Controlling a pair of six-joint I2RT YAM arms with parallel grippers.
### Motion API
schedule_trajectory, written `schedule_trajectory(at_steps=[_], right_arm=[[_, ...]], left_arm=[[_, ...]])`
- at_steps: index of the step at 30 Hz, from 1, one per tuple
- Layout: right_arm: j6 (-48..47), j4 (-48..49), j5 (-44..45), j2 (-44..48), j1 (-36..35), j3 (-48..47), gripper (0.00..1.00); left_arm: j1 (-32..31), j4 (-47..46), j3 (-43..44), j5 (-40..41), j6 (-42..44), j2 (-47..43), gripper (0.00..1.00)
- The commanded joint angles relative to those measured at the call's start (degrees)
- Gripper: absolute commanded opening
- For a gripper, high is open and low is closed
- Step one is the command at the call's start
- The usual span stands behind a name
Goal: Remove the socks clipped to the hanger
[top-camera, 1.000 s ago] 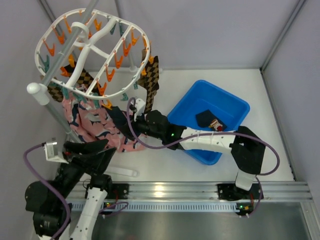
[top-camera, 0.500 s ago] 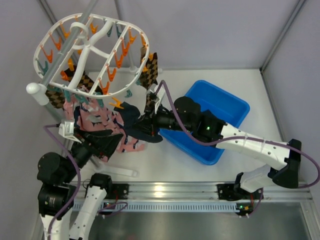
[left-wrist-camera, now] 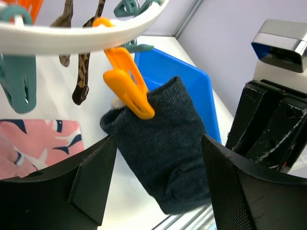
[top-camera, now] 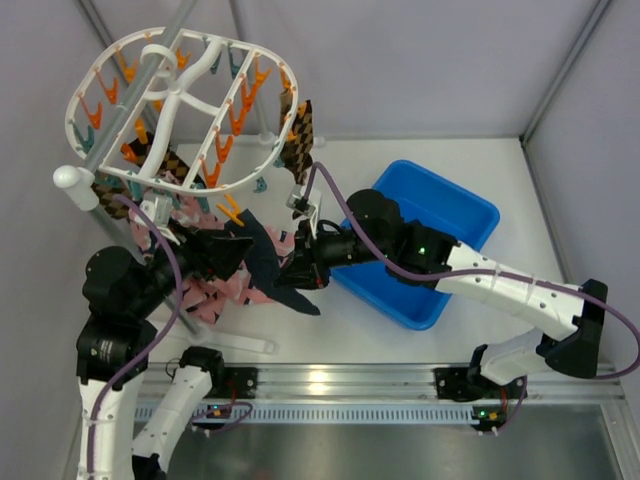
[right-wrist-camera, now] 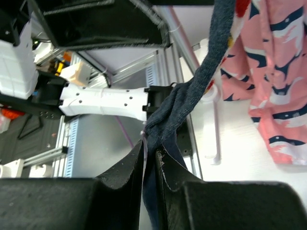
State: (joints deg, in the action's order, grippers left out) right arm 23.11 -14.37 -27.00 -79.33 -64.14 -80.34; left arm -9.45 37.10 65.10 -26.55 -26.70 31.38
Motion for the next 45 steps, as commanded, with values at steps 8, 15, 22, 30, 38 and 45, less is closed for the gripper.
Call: schedule_trajectory(at_steps=[8, 15, 22, 30, 38, 45], right_arm=[[4.2, 2.1, -12.1, 4.2, 2.8, -1.3, 0.12], [9.4, 7.8, -19.7, 3.9, 5.2, -0.8, 0.12], [21.2, 23.3, -28.0, 2.7, 7.6, 3.0, 0.06], [26.0, 27.4, -30.7, 2.2, 8.1, 3.9, 0.00], [28.7, 31.0, -31.9, 2.5, 8.6, 5.3, 0.00], [18.2, 18.9, -27.6, 2.1, 8.9, 3.3, 0.00]], left_arm=[[0.2, -1.5, 2.2, 1.4, 6.4, 1.1, 0.77], [0.2, -1.9, 2.9, 4.8, 6.8, 3.2, 0.76], [0.2, -2.8, 9.9, -1.6, 8.2, 8.3, 0.76], [0.2, -3.0, 10.9, -1.3, 9.7, 9.4, 0.78], [0.2, -3.4, 8.8, 2.5, 10.1, 9.4, 0.78], [0.2, -3.4, 9.3, 6.2, 0.3, 6.6, 0.77]])
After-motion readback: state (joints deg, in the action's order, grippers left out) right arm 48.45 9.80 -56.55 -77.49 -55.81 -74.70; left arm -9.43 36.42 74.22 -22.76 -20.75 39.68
